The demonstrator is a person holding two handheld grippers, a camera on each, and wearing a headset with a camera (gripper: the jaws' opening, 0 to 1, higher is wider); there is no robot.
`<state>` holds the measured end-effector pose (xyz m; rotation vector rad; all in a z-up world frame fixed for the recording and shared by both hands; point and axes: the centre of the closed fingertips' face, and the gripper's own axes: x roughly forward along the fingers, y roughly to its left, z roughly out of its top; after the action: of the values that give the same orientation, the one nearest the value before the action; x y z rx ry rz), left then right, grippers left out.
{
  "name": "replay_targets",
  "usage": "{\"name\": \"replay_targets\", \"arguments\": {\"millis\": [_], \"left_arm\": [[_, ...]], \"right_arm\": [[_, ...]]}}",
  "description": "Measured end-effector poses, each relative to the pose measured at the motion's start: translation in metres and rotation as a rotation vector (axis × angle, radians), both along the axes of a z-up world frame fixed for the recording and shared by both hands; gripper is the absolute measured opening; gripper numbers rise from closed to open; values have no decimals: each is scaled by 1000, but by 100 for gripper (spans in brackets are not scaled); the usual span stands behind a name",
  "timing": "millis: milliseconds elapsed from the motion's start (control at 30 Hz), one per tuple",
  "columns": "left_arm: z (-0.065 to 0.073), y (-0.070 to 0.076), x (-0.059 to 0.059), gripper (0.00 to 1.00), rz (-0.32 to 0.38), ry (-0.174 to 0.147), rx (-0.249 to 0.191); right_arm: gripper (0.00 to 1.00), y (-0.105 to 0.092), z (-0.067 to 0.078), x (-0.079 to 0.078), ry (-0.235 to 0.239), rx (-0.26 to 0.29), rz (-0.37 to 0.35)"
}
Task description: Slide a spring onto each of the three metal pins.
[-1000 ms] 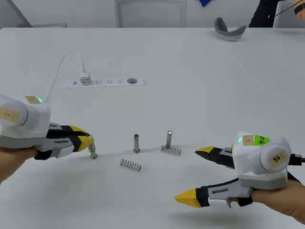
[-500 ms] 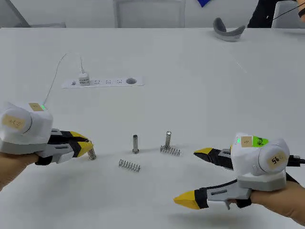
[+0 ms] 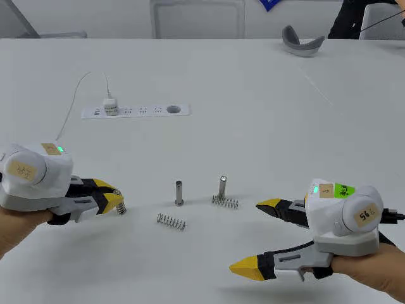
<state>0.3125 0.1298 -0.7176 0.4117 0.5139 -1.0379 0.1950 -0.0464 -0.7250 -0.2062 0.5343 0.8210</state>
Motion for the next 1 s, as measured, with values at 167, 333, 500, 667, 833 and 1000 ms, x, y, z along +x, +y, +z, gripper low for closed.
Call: {"name": "replay_targets", "arguments": {"millis": [167,333,500,667,833,1000], "left_arm": [[-2,1,-1,16,-1,-2,7],[-2,2,-1,19,3,0,5],[0,5,-1,23,11,0,-1],[7,8,-1,25,17,-12,-15],[17,10,-3,26,10,-29,-26],[24,6,-8,25,-17,-39,-31]], "right_arm": [[79,0,0,0,0,-1,0],[79,0,0,0,1,-1,1],[79,0,-1,0,2,-2,2],[78,1,-1,0,2,-2,4],[78,1,-2,0,4,-2,6],[78,3,-1,0,4,-3,9]]}}
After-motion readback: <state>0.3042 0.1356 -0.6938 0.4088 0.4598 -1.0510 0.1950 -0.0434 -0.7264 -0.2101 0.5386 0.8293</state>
